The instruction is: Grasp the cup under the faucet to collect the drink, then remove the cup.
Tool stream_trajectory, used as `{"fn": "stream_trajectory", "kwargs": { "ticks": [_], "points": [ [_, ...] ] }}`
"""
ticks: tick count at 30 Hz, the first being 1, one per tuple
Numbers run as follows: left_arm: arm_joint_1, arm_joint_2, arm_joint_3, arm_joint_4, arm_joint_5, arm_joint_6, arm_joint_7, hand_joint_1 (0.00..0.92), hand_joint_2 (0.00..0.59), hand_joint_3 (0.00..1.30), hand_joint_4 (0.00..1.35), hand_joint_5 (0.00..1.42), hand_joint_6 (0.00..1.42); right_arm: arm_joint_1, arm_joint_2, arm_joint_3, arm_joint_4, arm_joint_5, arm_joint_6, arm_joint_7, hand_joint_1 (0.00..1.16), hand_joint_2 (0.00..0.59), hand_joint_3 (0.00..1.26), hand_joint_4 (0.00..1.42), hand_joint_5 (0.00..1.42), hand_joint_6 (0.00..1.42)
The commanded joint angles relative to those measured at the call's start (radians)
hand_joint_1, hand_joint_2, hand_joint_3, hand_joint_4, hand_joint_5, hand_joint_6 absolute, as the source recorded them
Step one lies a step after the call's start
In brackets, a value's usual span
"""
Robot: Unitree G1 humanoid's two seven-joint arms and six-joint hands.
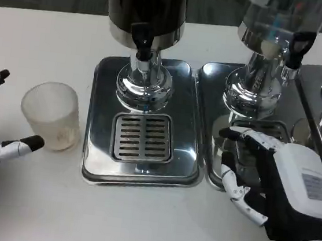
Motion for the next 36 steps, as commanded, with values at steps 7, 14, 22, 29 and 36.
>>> {"fn": "stream_trajectory", "kwargs": {
  "ticks": [7, 14, 22, 29, 36],
  "points": [
    [-0.095, -0.003, -0.055, 0.132, -0.027, 0.023, -0.002, 0.169, 0.003, 0.00, 0.00, 0.02, 0.19, -0.002, 0.018, 0.007, -0.013, -0.007, 0.007, -0.006, 0.34, 0.493, 0.37, 0.34, 0.32, 0.32],
    [-0.148, -0.012, -0.096, 0.199, -0.039, 0.026, -0.031, 0.183, 0.001, 0.00, 0.00, 0.05, 0.21, 0.002, 0.022, 0.011, -0.019, -0.012, 0.007, -0.005, 0.34, 0.493, 0.37, 0.34, 0.32, 0.32],
    [-0.199, -0.021, -0.126, 0.246, -0.053, 0.028, -0.072, 0.185, 0.000, 0.00, 0.00, 0.05, 0.21, 0.002, 0.024, 0.013, -0.019, -0.010, 0.007, -0.002, 0.34, 0.493, 0.37, 0.35, 0.33, 0.34],
    [-0.230, -0.038, -0.151, 0.268, -0.051, 0.041, -0.073, 0.188, 0.006, 0.00, 0.00, 0.07, 0.23, -0.003, 0.022, 0.013, -0.016, -0.009, 0.004, -0.006, 0.34, 0.493, 0.38, 0.35, 0.33, 0.34],
    [-0.264, -0.047, -0.187, 0.291, -0.047, 0.058, -0.090, 0.211, 0.017, 0.00, 0.00, 0.08, 0.24, -0.012, 0.020, 0.013, -0.006, -0.004, 0.000, -0.004, 0.34, 0.493, 0.38, 0.35, 0.33, 0.36]
  ]
}}
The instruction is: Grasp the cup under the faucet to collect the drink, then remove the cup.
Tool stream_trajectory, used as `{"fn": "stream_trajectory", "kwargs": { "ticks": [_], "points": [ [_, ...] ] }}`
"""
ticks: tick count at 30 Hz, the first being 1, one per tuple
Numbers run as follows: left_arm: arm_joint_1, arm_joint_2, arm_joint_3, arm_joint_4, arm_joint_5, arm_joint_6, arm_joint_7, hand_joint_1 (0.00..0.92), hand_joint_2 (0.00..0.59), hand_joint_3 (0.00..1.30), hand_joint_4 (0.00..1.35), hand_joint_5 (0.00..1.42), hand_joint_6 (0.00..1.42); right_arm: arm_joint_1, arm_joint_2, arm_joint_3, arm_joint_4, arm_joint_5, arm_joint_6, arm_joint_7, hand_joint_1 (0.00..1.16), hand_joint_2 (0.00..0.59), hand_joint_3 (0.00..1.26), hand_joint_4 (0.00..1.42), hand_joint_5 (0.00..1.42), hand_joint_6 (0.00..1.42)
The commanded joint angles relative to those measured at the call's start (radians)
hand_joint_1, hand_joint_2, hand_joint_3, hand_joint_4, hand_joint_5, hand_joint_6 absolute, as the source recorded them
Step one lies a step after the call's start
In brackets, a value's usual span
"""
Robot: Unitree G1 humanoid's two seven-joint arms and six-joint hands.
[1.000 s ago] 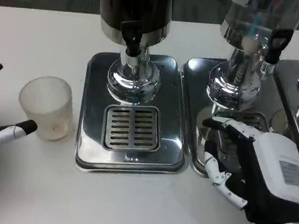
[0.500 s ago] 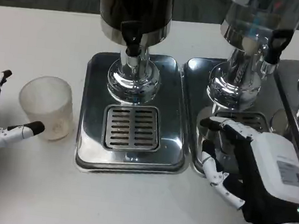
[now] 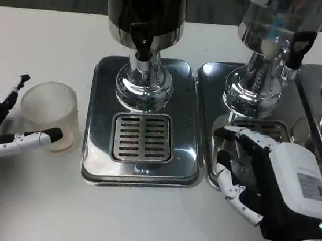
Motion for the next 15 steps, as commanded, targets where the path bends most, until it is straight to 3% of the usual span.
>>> {"fn": "stream_trajectory", "kwargs": {
  "ticks": [1, 15],
  "points": [
    [-0.032, -0.012, -0.026, 0.027, 0.008, 0.022, -0.023, 0.211, 0.017, 0.00, 0.00, 0.08, 0.24, -0.011, -0.003, 0.001, -0.004, 0.005, -0.002, -0.003, 0.34, 0.493, 0.38, 0.35, 0.33, 0.36],
    [-0.060, -0.037, -0.061, 0.062, 0.012, 0.022, 0.004, 0.223, 0.028, 0.00, 0.00, 0.11, 0.26, -0.012, -0.015, -0.005, -0.003, 0.013, 0.000, 0.004, 0.34, 0.488, 0.38, 0.35, 0.33, 0.36]
  ]
}}
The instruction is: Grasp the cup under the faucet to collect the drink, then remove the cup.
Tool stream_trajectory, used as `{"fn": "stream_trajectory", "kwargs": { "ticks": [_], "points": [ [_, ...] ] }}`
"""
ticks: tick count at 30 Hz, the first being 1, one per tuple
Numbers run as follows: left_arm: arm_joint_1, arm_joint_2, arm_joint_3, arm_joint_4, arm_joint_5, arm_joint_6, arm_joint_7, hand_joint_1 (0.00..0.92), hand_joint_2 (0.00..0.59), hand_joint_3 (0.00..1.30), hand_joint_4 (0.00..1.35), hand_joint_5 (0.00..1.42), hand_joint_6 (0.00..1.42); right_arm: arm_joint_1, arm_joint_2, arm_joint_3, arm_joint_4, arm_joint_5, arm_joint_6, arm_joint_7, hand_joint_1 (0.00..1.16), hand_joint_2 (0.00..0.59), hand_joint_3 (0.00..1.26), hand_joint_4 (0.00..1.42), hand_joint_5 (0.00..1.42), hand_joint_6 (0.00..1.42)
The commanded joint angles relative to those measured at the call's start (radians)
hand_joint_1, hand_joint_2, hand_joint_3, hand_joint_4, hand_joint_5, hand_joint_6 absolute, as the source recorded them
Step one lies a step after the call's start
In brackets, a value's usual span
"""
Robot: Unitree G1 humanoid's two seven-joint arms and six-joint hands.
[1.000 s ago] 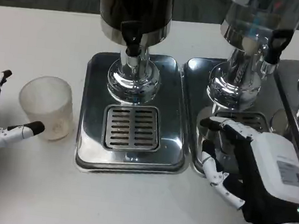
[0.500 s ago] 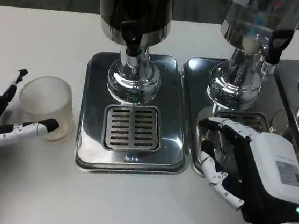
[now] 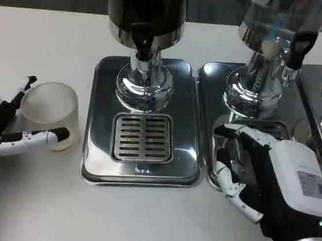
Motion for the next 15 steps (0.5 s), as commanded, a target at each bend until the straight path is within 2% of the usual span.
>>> {"fn": "stream_trajectory", "kwargs": {
  "ticks": [1, 15],
  "points": [
    [-0.016, -0.021, -0.019, 0.017, 0.015, 0.000, 0.011, 0.230, 0.029, 0.00, 0.00, 0.12, 0.27, -0.003, -0.011, -0.006, -0.004, 0.009, 0.001, 0.005, 0.34, 0.487, 0.38, 0.35, 0.33, 0.36],
    [-0.042, -0.066, -0.051, 0.043, 0.014, 0.015, 0.000, 0.250, 0.056, 0.00, 0.00, 0.17, 0.34, 0.011, -0.021, -0.013, -0.020, 0.005, 0.010, 0.019, 0.34, 0.484, 0.38, 0.35, 0.34, 0.36]
  ]
}}
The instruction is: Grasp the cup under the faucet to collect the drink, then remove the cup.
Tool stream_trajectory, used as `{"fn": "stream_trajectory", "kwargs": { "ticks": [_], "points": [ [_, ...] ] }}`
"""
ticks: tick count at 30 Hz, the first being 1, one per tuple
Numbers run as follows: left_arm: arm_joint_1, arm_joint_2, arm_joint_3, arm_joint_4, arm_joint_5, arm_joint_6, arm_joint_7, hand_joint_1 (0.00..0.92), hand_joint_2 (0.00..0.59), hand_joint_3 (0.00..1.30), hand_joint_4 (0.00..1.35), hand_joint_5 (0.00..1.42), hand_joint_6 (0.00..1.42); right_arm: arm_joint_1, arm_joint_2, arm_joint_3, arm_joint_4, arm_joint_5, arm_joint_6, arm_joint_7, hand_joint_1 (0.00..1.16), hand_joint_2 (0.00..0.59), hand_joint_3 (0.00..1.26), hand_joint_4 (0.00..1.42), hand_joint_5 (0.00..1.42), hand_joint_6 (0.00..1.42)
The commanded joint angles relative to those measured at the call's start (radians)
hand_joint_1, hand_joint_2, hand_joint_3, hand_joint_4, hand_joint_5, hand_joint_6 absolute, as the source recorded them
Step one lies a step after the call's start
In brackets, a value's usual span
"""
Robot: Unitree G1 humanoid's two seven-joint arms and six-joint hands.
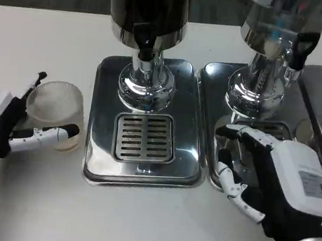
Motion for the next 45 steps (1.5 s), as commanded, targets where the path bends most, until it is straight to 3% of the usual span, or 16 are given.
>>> {"fn": "stream_trajectory", "kwargs": {
  "ticks": [1, 8, 15, 21, 27, 34, 45],
  "points": [
    [-0.002, -0.033, -0.021, 0.019, 0.016, 0.012, -0.029, 0.250, 0.056, 0.00, 0.00, 0.17, 0.34, 0.011, -0.013, -0.007, -0.023, 0.004, 0.008, 0.015, 0.33, 0.484, 0.38, 0.35, 0.34, 0.36],
    [-0.005, -0.050, -0.026, 0.025, 0.014, 0.020, -0.040, 0.272, 0.090, 0.02, 0.01, 0.23, 0.40, 0.014, -0.022, -0.011, -0.041, 0.007, 0.017, 0.033, 0.33, 0.484, 0.38, 0.35, 0.34, 0.36],
    [-0.002, -0.059, -0.029, 0.025, 0.012, 0.014, -0.037, 0.273, 0.131, 0.20, 0.17, 0.42, 0.62, 0.018, -0.023, -0.015, -0.052, 0.008, 0.021, 0.044, 0.33, 0.484, 0.38, 0.36, 0.34, 0.36],
    [0.002, -0.063, -0.028, 0.024, 0.010, 0.007, -0.029, 0.251, 0.162, 0.39, 0.37, 0.65, 0.89, 0.019, -0.021, -0.014, -0.061, 0.009, 0.023, 0.051, 0.33, 0.487, 0.38, 0.36, 0.34, 0.34],
    [0.010, -0.064, -0.028, 0.019, 0.011, -0.006, 0.002, 0.240, 0.182, 0.49, 0.50, 0.79, 1.07, 0.020, -0.020, -0.014, -0.064, 0.011, 0.023, 0.055, 0.32, 0.491, 0.38, 0.37, 0.34, 0.34],
    [0.026, -0.057, -0.023, 0.011, 0.010, -0.031, 0.049, 0.242, 0.187, 0.53, 0.55, 0.85, 1.14, 0.018, -0.018, -0.013, -0.061, 0.016, 0.022, 0.055, 0.32, 0.489, 0.37, 0.37, 0.34, 0.34],
    [0.085, 0.007, 0.026, -0.022, -0.025, -0.139, 0.085, 0.242, 0.188, 0.53, 0.56, 0.86, 1.15, 0.012, -0.008, -0.004, -0.042, 0.027, 0.013, 0.037, 0.31, 0.486, 0.37, 0.37, 0.34, 0.32]
  ]
}}
